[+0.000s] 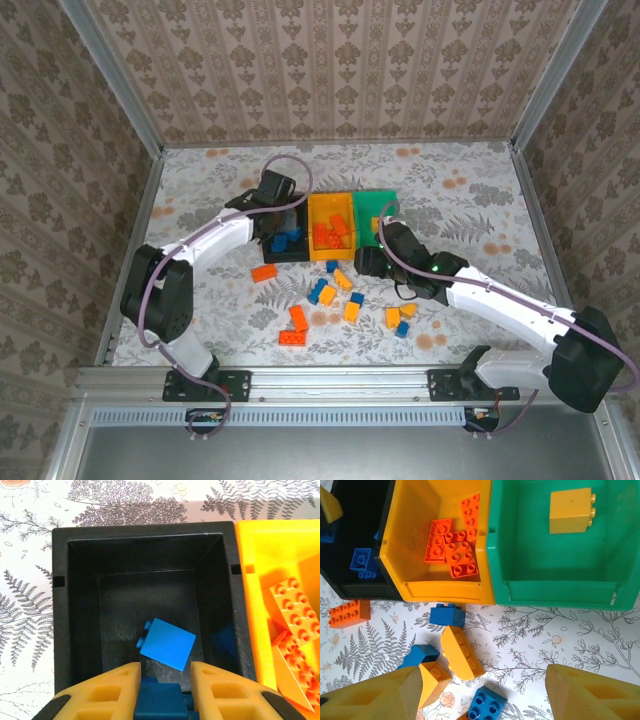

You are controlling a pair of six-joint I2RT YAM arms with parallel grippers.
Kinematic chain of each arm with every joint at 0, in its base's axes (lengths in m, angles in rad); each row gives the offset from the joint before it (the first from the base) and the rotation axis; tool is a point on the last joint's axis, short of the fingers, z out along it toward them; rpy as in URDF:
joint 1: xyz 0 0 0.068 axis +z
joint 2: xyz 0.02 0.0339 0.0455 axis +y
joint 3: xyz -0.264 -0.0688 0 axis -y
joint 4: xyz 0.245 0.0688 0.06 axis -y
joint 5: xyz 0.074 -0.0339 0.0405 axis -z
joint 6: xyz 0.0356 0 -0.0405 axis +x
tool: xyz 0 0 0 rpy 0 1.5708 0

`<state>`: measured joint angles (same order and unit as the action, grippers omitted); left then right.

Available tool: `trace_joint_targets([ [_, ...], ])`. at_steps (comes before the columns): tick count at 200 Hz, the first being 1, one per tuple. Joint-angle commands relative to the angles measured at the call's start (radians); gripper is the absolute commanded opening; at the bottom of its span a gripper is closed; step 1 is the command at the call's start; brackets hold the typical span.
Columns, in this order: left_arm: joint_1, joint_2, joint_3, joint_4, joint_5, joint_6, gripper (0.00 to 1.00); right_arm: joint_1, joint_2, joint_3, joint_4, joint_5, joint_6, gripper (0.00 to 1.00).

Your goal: Sort the legos into containers by color

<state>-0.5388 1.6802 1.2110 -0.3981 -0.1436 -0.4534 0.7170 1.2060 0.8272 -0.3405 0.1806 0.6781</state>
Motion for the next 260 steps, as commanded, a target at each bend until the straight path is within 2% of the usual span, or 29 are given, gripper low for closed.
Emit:
trace_joint_targets([
  [1,0.010,0.006,0.046,-0.030,0.001,0.028,0.33,-0.005,-0.026,-0.013,-0.029,0.021,0.018,0.68],
  [27,0.006,-0.046,0.025,-0.018,0.027,0.019,0.51,-0.005,-0.031,-0.013,-0.039,0.019,0.020,0.68],
  [41,-0.002,-0.098,-0.003,-0.014,0.030,0.015,0.65,-0.005,-0.033,-0.011,-0.046,0.020,0.020,0.68],
  [67,-0.033,-0.232,-0.098,-0.013,0.056,-0.006,0.80,-0.007,-0.039,-0.013,-0.048,0.026,0.020,0.68],
  [115,-0.155,-0.473,-0.360,-0.079,0.127,-0.104,0.84,-0.010,-0.042,-0.029,-0.038,0.028,0.020,0.69],
  [142,-0.221,-0.535,-0.475,-0.098,0.186,-0.188,0.84,-0.013,-0.036,-0.037,-0.026,0.023,0.019,0.69],
  [183,-0.346,-0.465,-0.513,-0.091,0.204,-0.257,0.86,-0.018,-0.042,-0.051,-0.019,0.017,0.017,0.69],
  [260,-0.401,-0.283,-0.498,-0.112,0.223,-0.289,0.86,-0.058,-0.140,-0.098,-0.025,0.010,0.003,0.69],
])
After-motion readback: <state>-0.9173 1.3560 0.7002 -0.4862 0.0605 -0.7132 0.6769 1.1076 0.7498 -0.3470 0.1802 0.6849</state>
